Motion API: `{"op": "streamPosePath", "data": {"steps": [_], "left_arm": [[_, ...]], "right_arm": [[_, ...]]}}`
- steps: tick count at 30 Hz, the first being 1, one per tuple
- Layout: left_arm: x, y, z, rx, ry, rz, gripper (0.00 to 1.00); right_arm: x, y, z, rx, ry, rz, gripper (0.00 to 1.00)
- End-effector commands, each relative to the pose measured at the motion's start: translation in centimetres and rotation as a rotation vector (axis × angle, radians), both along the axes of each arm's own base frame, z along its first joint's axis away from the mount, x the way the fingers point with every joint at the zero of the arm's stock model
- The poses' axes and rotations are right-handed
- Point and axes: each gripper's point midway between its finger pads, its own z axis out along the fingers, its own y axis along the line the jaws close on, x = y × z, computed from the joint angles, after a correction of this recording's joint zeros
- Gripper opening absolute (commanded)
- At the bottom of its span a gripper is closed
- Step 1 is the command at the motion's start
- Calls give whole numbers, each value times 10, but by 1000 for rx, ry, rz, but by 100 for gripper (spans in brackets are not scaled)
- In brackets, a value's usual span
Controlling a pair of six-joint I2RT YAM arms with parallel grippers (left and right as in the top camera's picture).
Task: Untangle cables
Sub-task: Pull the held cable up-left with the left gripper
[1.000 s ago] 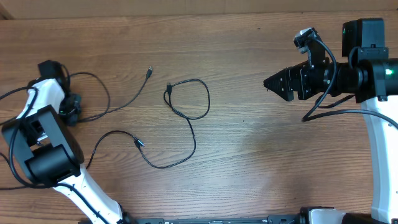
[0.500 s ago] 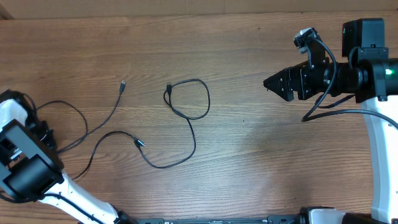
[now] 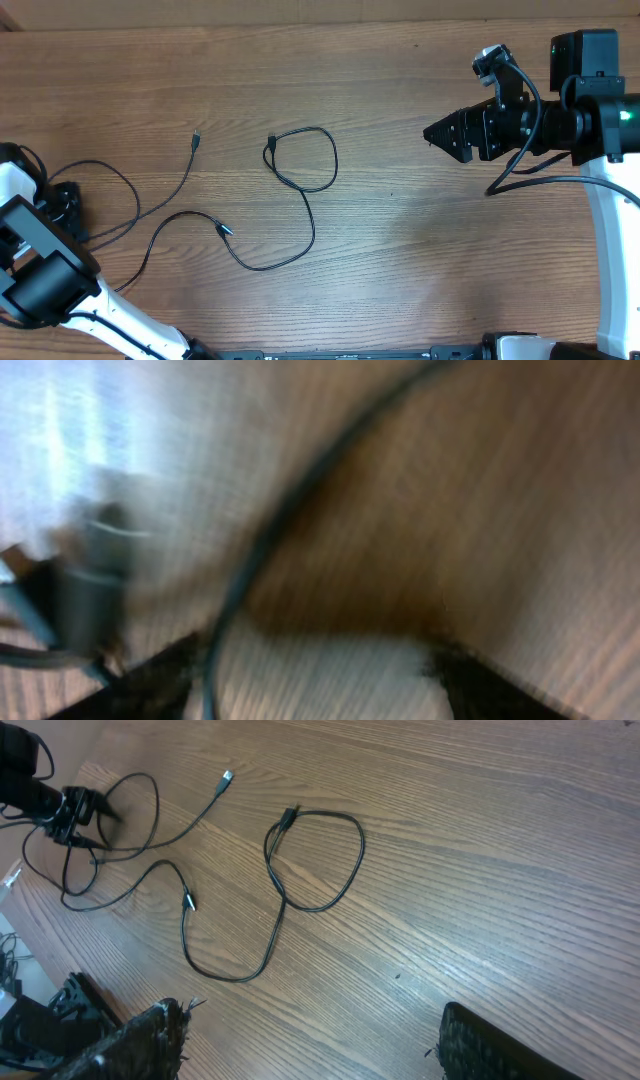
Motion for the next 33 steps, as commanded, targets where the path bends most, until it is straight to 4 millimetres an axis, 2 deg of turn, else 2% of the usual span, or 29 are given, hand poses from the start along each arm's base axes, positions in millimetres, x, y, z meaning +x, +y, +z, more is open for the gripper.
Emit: {"op": "streamPosePath", "data": {"steps": [1,7,11,14,17,20,24,25,29,33], "left_arm": [[39,-10,15,-54,-96,-274,100],[63,-4,71,14,-92,-361,100],[85,-9,111,61,-126,-458,100],[109,-23,137,115,-156,-627,100],[136,-50,155,172,-177,-849,100],[162,-91,166,207,-194,-1046,100],[187,-169,167,213,-197,-1326,100],[190,-193,167,207,-195,-1393,100],[196,-265,166,205,-191,-1549,100],[191,-332,164,185,-201,-1640,100]], "right_arm": [[2,1,2,6,-10,5,79],[2,0,2,5,-10,4,79],[2,0,2,3,-12,3,79],[3,0,3,3,-17,3,79],[3,0,3,3,-18,3,79],[3,0,3,3,-17,3,79],[3,0,3,3,-18,3,79],[3,0,3,3,-18,3,80],[3,0,3,3,-17,3,80],[3,0,3,3,-16,3,80]]}}
